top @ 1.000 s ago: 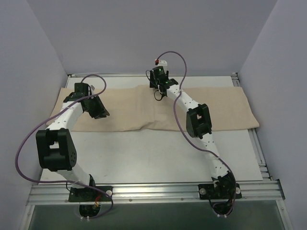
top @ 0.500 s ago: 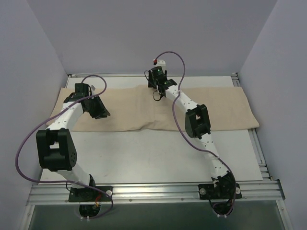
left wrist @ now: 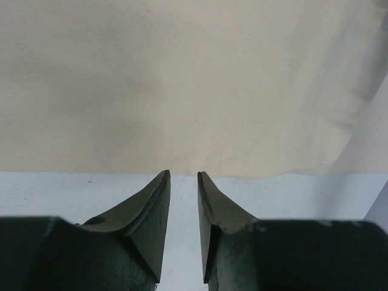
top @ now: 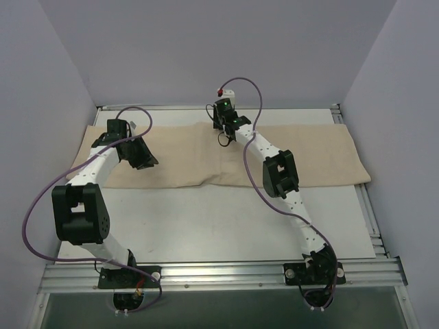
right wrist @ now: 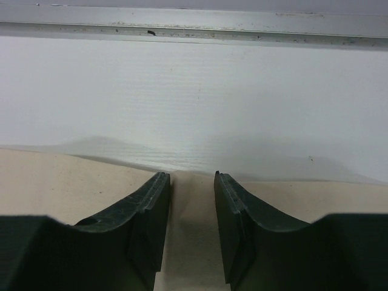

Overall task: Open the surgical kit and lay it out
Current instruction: Open the surgical kit at the center of the board.

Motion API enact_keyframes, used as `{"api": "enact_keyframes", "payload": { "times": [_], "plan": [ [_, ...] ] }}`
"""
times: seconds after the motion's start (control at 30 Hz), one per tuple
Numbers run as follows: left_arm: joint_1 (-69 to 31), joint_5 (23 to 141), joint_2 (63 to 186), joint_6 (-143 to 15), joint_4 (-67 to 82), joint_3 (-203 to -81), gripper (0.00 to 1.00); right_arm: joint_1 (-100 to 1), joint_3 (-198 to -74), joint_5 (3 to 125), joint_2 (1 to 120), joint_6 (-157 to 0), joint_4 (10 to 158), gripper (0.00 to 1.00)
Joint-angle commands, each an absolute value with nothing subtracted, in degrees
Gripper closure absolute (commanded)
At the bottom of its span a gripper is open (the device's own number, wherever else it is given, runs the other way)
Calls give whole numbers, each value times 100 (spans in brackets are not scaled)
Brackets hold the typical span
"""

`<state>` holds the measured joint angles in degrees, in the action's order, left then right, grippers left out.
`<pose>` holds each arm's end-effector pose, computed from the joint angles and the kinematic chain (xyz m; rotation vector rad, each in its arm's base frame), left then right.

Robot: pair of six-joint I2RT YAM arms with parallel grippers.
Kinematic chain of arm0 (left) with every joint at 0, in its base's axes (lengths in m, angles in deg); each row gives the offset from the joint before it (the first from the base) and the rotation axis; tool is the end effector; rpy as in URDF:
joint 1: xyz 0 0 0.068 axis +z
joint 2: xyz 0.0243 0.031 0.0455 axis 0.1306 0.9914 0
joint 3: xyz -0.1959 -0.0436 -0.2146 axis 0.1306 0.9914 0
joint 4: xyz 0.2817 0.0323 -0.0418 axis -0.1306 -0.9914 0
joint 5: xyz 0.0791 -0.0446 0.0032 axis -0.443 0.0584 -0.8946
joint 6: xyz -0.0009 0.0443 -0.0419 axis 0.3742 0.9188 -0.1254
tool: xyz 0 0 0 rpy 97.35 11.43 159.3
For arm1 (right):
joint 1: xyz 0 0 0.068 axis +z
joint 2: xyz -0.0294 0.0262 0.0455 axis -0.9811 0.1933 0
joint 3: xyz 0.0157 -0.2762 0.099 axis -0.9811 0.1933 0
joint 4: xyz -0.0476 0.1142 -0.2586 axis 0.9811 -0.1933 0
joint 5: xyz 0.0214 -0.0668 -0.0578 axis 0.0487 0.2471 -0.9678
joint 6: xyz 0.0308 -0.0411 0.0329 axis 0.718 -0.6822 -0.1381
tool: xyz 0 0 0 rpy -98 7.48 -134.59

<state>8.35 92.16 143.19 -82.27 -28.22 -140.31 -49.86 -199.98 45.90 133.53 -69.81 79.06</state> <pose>0.3780 -0.0088 0.2437 -0.5623 2.5517 -0.5976 0.5869 0.3154 0.1901 -0.0991 1.9240 0.3409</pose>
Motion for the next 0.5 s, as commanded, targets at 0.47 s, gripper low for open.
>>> {"api": "enact_keyframes", "payload": {
  "times": [0.47],
  "plan": [
    [847, 9331, 14274, -8178, -2619, -14150, 66, -4862, -20438, 4674, 13284, -7121, 7981, 94]
  ]
}}
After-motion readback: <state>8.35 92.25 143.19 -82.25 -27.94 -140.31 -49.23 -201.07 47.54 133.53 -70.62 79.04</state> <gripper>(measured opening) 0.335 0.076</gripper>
